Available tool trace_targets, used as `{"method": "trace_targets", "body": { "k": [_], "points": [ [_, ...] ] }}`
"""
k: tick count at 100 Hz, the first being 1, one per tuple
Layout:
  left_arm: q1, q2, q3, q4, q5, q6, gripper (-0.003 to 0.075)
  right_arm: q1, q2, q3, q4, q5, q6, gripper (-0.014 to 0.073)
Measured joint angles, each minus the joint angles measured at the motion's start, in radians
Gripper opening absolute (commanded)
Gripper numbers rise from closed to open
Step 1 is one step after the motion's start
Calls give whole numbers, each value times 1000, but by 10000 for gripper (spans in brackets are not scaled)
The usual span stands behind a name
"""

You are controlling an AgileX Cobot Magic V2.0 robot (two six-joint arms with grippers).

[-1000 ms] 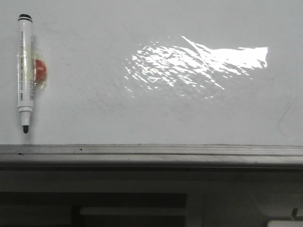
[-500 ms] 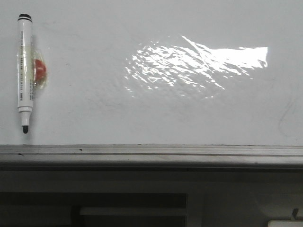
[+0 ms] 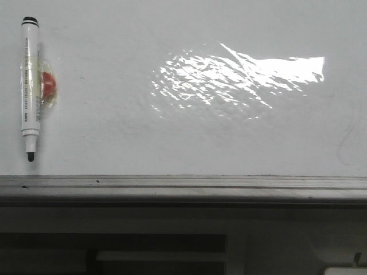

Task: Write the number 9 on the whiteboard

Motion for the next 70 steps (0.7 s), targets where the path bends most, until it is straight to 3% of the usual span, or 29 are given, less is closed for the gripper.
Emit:
{"method": "trace_targets", "body": {
  "k": [13,32,70],
  "points": [
    [0,0,0,7,-46,-2,-20,0,0,2,23,-68,0,-41],
    [0,0,0,-102,-180,-7,-20,0,0,2,32,-260,0,-41],
    [0,0,0,-86,-219,-7,-20,0,0,2,36,-275,0,-41]
  ]
}}
